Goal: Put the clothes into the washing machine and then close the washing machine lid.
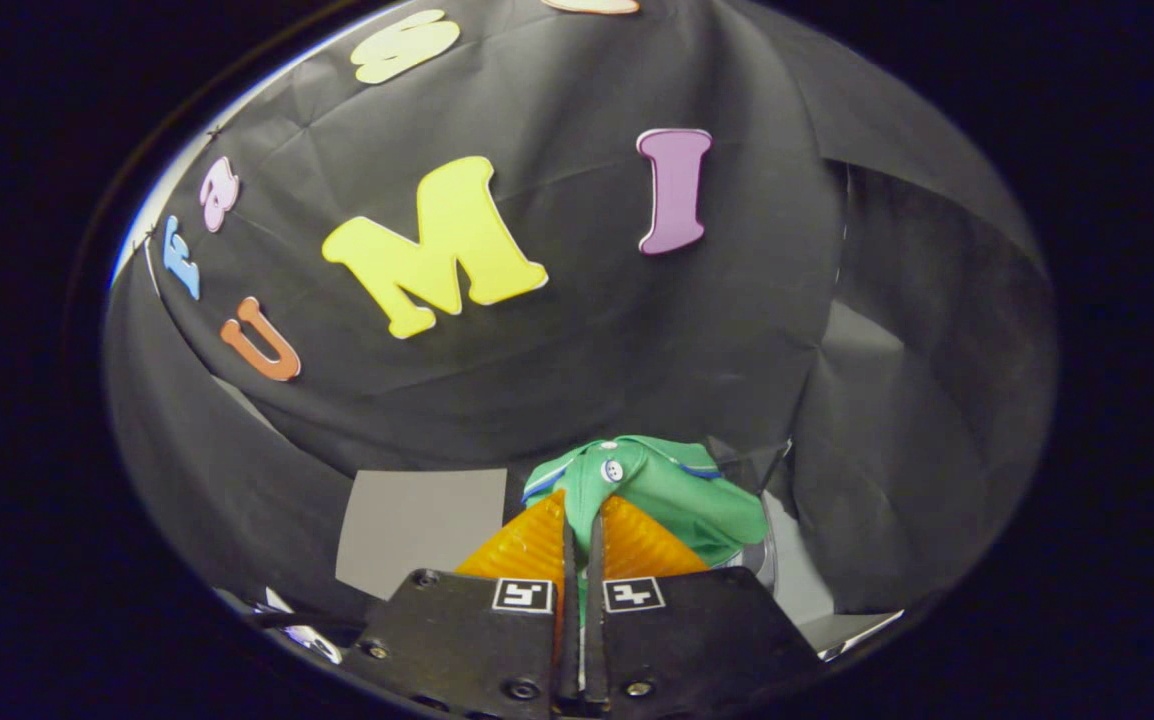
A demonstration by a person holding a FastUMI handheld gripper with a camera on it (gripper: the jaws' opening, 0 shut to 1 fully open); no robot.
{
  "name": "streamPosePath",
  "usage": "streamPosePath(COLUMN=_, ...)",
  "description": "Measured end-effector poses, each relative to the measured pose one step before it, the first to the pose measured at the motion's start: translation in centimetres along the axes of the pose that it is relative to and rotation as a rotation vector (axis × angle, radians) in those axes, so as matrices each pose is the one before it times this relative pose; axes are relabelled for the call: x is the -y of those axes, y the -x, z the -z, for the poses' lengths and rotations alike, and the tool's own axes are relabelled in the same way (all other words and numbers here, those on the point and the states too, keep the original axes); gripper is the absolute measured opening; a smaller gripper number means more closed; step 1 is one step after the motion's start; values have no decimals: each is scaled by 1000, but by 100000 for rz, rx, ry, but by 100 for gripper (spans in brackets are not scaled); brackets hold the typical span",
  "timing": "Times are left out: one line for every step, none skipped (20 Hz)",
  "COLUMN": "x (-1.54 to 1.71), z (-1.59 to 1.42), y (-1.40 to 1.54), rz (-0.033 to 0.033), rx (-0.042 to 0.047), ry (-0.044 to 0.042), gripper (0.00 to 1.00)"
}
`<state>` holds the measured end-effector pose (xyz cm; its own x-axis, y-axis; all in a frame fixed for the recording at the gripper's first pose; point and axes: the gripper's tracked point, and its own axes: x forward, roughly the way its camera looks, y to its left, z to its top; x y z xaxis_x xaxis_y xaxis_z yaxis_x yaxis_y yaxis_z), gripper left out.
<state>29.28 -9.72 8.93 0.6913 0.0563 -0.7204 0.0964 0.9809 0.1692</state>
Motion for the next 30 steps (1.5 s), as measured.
streamPosePath(x=569, z=399, y=-769, rz=184, rx=-1076, ry=162, gripper=5)
streamPosePath(x=407, z=485, y=-603, rz=-322, rx=-1089, ry=268, gripper=6)
streamPosePath(x=501, z=391, y=-815, rz=-254, rx=-877, ry=-402, gripper=6)
streamPosePath(x=432, z=509, y=-749, rz=-48, rx=-1167, ry=212, gripper=6)
streamPosePath(x=635, z=479, y=-775, rz=256, rx=-1179, ry=-39, gripper=6)
streamPosePath(x=468, z=663, y=-777, rz=141, rx=-1495, ry=516, gripper=6)
streamPosePath(x=506, z=511, y=-650, rz=77, rx=-1358, ry=296, gripper=6)
streamPosePath(x=235, z=584, y=-900, rz=-176, rx=-1213, ry=414, gripper=6)
streamPosePath(x=520, z=539, y=-922, rz=-56, rx=-1005, ry=393, gripper=6)
streamPosePath(x=489, z=496, y=-823, rz=272, rx=-989, ry=-21, gripper=6)
streamPosePath(x=445, z=512, y=-852, rz=426, rx=-1236, ry=68, gripper=6)
streamPosePath(x=443, z=524, y=-822, rz=538, rx=-1209, ry=-101, gripper=6)
streamPosePath(x=444, z=546, y=-802, rz=467, rx=-1131, ry=127, gripper=6)
streamPosePath(x=389, z=468, y=-876, rz=431, rx=-901, ry=74, gripper=6)
streamPosePath(x=360, z=561, y=-828, rz=219, rx=-886, ry=323, gripper=5)
streamPosePath(x=353, z=543, y=-828, rz=591, rx=-1016, ry=-109, gripper=6)
streamPosePath(x=217, z=521, y=-841, rz=83, rx=-1177, ry=306, gripper=6)
streamPosePath(x=352, z=668, y=-905, rz=622, rx=-1006, ry=-257, gripper=6)
streamPosePath(x=270, z=695, y=-903, rz=395, rx=-1330, ry=495, gripper=6)
streamPosePath(x=362, z=747, y=-773, rz=626, rx=-1091, ry=97, gripper=6)
streamPosePath(x=130, z=644, y=-858, rz=193, rx=-1229, ry=316, gripper=5)
streamPosePath(x=145, z=601, y=-833, rz=133, rx=-940, ry=-154, gripper=6)
streamPosePath(x=59, z=475, y=-860, rz=123, rx=-496, ry=151, gripper=6)
streamPosePath(x=256, z=453, y=-845, rz=610, rx=-422, ry=-48, gripper=6)
streamPosePath(x=296, z=417, y=-830, rz=834, rx=-288, ry=-339, gripper=6)
streamPosePath(x=104, z=623, y=-899, rz=377, rx=-689, ry=-530, gripper=5)
streamPosePath(x=112, z=463, y=-824, rz=394, rx=-638, ry=-399, gripper=5)
streamPosePath(x=229, z=441, y=-848, rz=590, rx=-655, ry=161, gripper=6)
streamPosePath(x=240, z=344, y=-801, rz=887, rx=-536, ry=332, gripper=6)
streamPosePath(x=99, z=263, y=-756, rz=493, rx=-534, ry=324, gripper=6)
